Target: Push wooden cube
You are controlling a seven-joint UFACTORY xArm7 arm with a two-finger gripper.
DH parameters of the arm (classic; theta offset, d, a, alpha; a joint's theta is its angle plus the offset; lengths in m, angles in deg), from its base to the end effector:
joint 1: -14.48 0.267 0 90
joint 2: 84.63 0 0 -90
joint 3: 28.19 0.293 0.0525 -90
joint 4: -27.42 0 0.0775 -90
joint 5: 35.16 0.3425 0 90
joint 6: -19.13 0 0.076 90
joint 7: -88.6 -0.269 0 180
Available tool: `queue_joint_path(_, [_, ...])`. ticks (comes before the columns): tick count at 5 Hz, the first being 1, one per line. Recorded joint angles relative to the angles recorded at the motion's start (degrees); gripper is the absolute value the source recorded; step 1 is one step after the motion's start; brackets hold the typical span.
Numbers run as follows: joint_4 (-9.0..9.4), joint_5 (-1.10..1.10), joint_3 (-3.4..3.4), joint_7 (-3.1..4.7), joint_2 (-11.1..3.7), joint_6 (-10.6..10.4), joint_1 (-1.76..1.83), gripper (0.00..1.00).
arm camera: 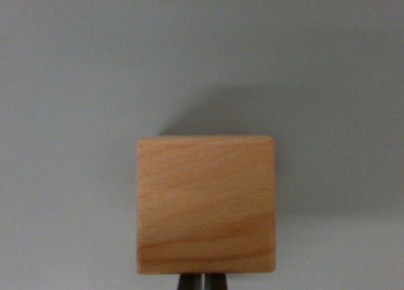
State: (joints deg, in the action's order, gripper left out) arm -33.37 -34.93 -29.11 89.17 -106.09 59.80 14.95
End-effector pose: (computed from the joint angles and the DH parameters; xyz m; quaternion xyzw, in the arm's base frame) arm 0.5028 -0.0043 0.0340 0.9999 0.0000 -0.0117 0.0015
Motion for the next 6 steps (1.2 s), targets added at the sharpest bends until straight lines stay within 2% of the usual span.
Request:
queue_joint_path(1, [0.0,0.0,0.0,0.0,0.0,0.0,0.0,1.0])
queue_joint_path(2, [-2.67,0.03,0.01,0.01,-1.73,0.94,-0.01,1.0])
queue_joint_path(3, [-2.67,0.03,0.01,0.01,-1.73,0.94,-0.01,1.0])
queue_joint_path(4, [-5.25,0.06,0.03,0.02,-3.4,1.85,-0.03,1.0])
queue_joint_path(5, [-5.25,0.06,0.03,0.02,-3.4,1.85,-0.03,1.0])
queue_joint_path(6, [-7.68,0.08,0.04,0.03,-4.97,2.71,-0.04,1.0])
